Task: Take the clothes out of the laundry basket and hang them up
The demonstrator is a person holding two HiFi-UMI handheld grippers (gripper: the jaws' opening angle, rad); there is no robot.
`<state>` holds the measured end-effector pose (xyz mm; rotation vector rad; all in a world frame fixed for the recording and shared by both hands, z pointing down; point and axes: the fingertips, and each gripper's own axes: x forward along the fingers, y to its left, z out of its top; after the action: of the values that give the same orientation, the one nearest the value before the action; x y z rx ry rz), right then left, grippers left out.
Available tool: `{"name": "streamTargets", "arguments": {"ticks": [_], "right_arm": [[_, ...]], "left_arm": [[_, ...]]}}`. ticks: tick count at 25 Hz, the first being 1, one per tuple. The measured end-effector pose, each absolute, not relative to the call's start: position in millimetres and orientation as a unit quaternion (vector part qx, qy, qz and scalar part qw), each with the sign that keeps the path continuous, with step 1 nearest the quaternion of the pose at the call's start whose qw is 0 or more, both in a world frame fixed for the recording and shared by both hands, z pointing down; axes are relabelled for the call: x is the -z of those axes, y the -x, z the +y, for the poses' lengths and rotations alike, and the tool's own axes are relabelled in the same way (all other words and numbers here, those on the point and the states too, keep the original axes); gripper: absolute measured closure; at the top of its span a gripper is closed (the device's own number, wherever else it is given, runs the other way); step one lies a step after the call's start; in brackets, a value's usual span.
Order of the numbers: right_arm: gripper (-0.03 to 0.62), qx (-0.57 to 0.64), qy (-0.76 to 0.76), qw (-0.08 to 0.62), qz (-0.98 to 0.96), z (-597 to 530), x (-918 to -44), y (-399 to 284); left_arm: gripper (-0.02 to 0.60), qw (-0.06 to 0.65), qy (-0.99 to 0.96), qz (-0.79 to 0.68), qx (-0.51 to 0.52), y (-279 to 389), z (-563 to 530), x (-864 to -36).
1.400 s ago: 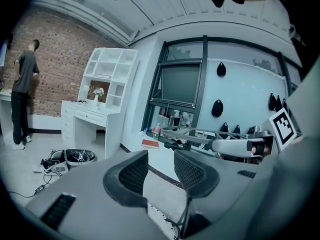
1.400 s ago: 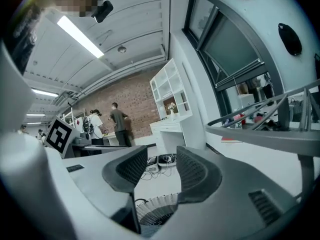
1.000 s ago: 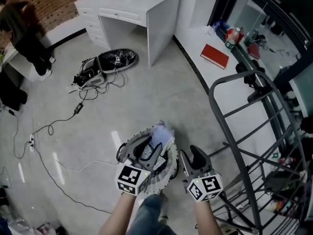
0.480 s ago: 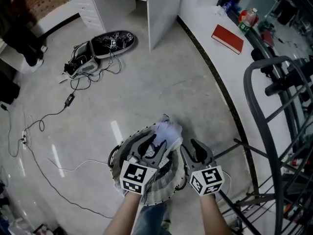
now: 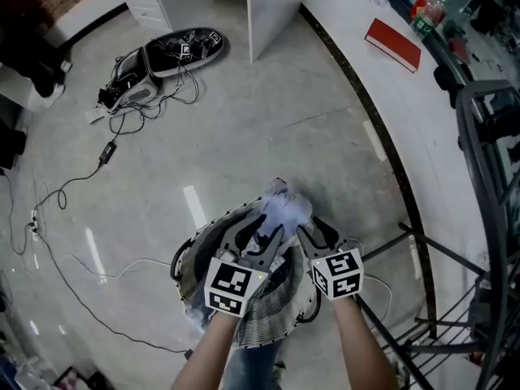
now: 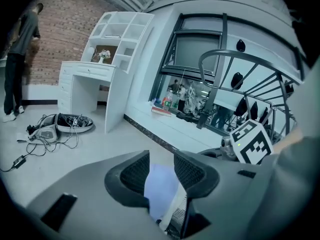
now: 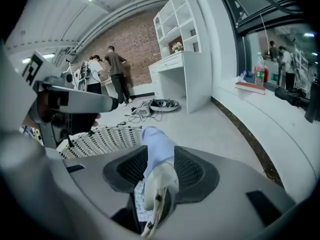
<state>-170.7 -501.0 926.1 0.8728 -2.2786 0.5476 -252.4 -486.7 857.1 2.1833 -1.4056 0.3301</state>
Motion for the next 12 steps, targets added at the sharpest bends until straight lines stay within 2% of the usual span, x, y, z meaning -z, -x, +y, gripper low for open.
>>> {"name": "streamTargets", "arguments": {"ticks": [5, 12], "right_arm": [[0.443, -0.219, -0.323, 0.345, -0.854, -500.6, -949.8, 171.2], [0.528, -0.216, -0.318, 0.347, -0.855, -497.3, -950.6, 172.1]], "left_arm": [[0.423, 0.266, -0.803, -0.519, -0.127, 257.4, -483.4, -865.4], [0.423, 0.269, -0.801, -0.519, -0.128, 256.9, -474.7, -866.1]]}}
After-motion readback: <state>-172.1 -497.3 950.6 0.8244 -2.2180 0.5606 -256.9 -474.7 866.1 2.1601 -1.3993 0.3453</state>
